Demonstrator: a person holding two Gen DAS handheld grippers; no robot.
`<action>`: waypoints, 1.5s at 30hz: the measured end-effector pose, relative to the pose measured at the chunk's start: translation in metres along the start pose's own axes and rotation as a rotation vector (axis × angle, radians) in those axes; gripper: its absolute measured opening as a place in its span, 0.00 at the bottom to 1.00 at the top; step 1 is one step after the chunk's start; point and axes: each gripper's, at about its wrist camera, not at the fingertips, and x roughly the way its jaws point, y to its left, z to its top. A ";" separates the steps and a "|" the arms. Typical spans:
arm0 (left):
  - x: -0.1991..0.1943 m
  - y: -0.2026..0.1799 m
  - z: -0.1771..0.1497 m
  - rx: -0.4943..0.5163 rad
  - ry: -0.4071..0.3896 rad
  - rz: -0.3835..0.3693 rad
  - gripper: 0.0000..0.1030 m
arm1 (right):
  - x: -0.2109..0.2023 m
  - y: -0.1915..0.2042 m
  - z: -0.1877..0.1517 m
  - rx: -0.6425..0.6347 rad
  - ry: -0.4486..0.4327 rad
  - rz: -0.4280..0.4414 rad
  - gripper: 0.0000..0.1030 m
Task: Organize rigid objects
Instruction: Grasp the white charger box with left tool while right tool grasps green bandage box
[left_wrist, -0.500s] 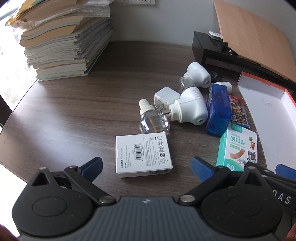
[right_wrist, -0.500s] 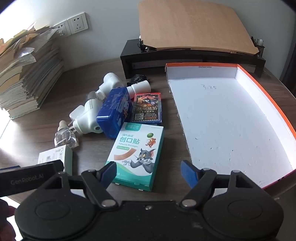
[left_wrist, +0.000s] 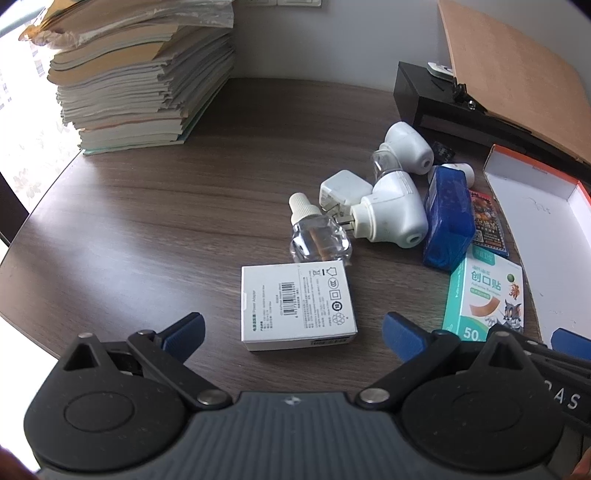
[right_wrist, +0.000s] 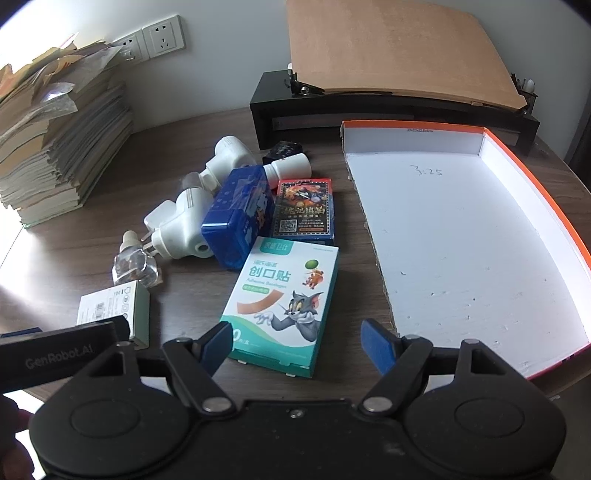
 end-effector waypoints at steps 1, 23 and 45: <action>0.001 0.000 0.000 0.001 0.001 -0.001 1.00 | 0.000 0.000 0.000 0.000 0.001 0.000 0.87; 0.016 0.004 0.003 -0.002 0.027 -0.002 1.00 | 0.011 0.003 -0.001 -0.019 0.027 -0.062 0.87; 0.032 0.001 0.006 0.005 0.046 0.000 1.00 | 0.022 0.006 0.004 0.016 0.037 -0.035 0.87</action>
